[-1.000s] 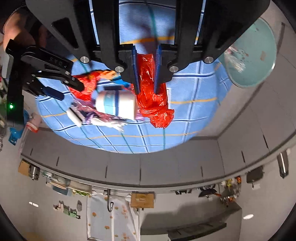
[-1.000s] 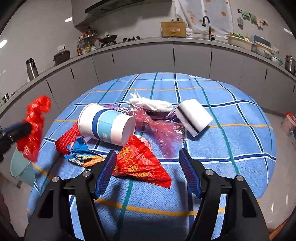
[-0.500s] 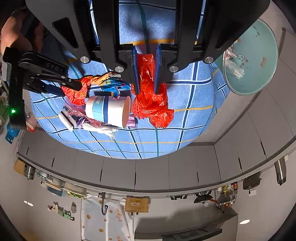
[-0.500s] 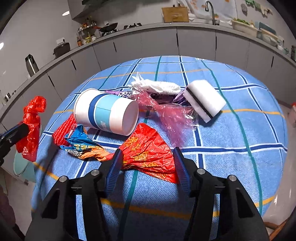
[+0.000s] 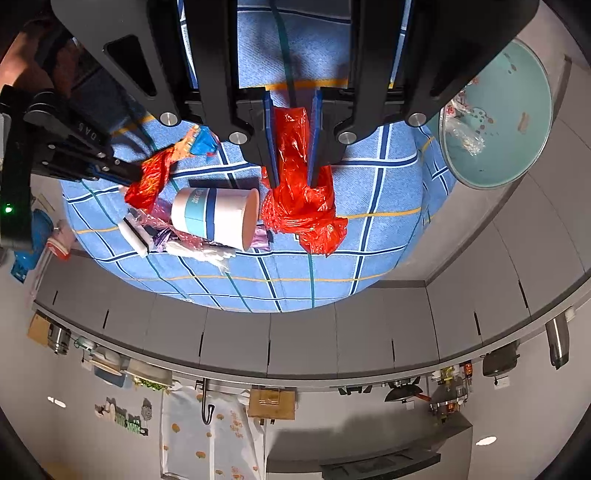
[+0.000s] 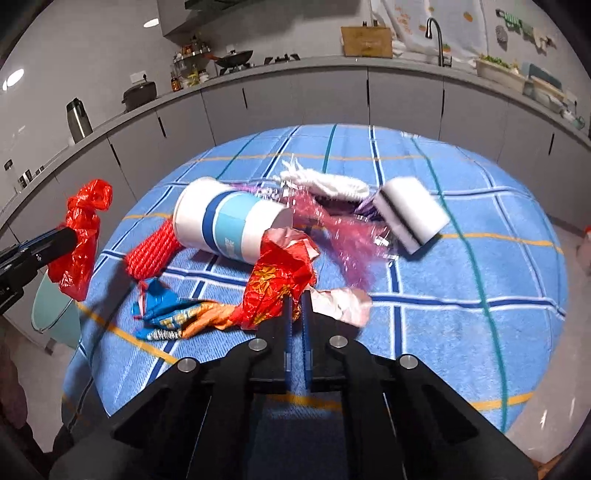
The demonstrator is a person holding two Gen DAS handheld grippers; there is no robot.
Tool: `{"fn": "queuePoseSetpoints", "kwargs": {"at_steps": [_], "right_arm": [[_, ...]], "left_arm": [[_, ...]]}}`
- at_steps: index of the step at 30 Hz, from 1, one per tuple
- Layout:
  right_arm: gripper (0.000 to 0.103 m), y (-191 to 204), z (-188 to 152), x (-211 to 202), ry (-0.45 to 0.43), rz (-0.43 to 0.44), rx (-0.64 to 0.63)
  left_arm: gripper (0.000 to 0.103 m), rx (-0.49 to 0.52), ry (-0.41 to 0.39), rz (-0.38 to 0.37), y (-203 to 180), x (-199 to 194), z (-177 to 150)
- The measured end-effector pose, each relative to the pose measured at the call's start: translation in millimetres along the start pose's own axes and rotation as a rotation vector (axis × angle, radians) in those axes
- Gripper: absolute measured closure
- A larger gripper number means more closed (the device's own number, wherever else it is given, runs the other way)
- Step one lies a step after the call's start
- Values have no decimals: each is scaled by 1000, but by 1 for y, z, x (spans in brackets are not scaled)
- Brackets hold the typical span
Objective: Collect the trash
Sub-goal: 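Lift the red bag and wrapper with both tools and carry them toward the bucket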
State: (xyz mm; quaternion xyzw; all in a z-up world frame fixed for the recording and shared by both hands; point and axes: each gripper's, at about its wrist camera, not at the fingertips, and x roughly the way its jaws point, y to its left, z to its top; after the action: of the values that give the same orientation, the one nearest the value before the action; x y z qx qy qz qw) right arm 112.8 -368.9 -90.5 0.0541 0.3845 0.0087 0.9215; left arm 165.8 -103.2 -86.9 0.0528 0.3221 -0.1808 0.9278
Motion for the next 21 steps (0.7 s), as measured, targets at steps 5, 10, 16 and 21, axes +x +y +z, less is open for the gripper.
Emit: {"fn": "queuePoseSetpoints", "kwargs": {"at_steps": [5,10,16,21], "right_arm": [[100,0,6,-10,-31,-7,-5],[100,0,13,-26,-81,-3,-1],[100,7,22,-46,-128,8,-12],[100,13,28,-60,-163,14,-18]], "left_arm": [[87,-8,-8,4,3,-4,1],[87,-13,-24,13,4,-10,1],[87,-27,-35,19,8,-15,1],[87,-31,-49,24,10,-21,3]]}}
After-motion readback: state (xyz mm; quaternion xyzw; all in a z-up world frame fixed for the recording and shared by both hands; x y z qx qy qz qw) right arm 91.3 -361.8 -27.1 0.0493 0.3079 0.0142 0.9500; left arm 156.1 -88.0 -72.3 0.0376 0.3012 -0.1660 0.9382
